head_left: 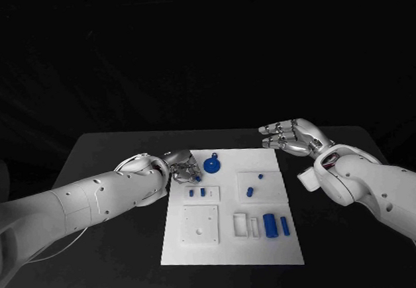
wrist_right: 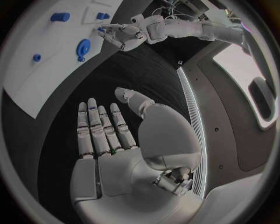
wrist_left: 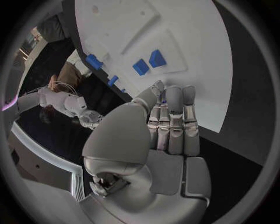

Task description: Assemble the parts on the task board

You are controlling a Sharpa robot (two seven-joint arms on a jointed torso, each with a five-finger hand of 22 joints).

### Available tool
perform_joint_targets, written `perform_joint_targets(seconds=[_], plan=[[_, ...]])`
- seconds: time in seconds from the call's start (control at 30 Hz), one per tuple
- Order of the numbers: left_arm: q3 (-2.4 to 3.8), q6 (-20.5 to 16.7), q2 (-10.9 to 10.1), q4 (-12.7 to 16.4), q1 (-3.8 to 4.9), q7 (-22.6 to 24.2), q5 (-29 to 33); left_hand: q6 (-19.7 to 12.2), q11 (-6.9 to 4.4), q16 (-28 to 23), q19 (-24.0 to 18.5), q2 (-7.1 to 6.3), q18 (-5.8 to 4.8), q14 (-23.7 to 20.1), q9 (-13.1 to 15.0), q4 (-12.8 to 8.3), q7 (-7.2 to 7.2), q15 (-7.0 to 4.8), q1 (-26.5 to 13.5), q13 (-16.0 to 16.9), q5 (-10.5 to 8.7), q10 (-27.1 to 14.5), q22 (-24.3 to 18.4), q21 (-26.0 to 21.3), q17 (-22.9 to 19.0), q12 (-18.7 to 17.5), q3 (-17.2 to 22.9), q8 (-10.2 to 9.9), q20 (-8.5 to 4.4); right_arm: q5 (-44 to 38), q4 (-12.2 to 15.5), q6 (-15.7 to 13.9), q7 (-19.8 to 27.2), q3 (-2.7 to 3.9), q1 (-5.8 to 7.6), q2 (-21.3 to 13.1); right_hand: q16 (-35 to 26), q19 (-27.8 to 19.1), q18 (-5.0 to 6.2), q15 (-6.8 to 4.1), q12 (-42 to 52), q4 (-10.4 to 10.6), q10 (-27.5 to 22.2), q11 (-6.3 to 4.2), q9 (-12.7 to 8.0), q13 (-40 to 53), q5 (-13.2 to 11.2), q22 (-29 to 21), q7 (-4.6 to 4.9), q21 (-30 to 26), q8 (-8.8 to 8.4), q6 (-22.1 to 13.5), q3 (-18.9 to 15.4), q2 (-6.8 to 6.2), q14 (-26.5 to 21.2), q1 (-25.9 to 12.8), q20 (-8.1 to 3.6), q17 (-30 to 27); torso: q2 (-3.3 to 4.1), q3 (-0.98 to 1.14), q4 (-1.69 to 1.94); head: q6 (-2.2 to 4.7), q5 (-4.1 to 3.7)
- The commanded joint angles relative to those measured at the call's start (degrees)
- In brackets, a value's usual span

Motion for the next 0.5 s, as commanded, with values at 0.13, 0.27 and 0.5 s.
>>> perform_joint_targets(seconds=[0.13, 0.27, 0.5], plan=[[-0.07, 0.9, 0.5, -0.1, -0.15, -0.2, -0.3, 0.0, 0.23, 0.1, 0.2, -0.06, 0.99, 0.3, 0.1, 0.1, 0.42, 0.06, 0.1, 0.1, -0.24, -0.1, 1.1, 0.0, -0.1, 0.2, -0.2, 0.1, 0.10, -0.2, 0.2, 0.7, 0.8, 0.02, -0.03, 0.0, 0.0, 0.0, -0.57, -0.03, -0.1, 0.0, 0.4, -0.06, 0.0, 0.1, 0.4, 0.0, 0.00, -0.2, -0.18, 0.3, -0.4, 0.10, 0.2, -0.3, -0.05, 0.1, 0.03, -0.01, -0.02, 0.02, -0.04], [-0.11, 1.0, 0.8, -0.4, -0.24, -0.4, -0.3, -0.1, 0.24, 0.1, 0.1, -0.07, 0.99, 0.3, 0.1, 0.1, 0.44, 0.08, 0.1, 0.1, -0.23, -0.2, 1.1, 0.0, -0.1, 0.2, -0.2, 0.1, 0.13, -0.2, 0.2, 0.8, 0.8, 0.02, -0.03, -0.1, 0.0, 0.0, -0.57, -0.03, -0.1, 0.0, 0.4, -0.06, 0.0, 0.1, 0.4, 0.0, 0.00, -0.2, -0.18, 0.3, -0.4, 0.10, 0.2, -0.3, -0.05, 0.1, 0.01, -0.04, -0.03, 0.02, -0.08], [-0.29, 1.3, 1.2, -0.5, -0.33, -0.5, -0.4, -0.2, 0.27, 0.1, 0.0, -0.08, 0.98, 0.3, 0.1, 0.1, 0.45, 0.10, 0.1, 0.1, -0.27, -0.3, 1.1, -0.1, -0.1, 0.3, -0.2, 0.1, 0.16, -0.2, 0.1, 0.8, 0.8, 0.02, -0.03, 0.0, 0.0, 0.0, -0.57, -0.03, -0.1, 0.0, 0.4, -0.06, 0.0, 0.1, 0.4, 0.0, 0.00, -0.2, -0.18, 0.3, -0.4, 0.10, 0.2, -0.3, -0.05, 0.1, 0.02, -0.05, 0.00, -0.02, -0.11]])
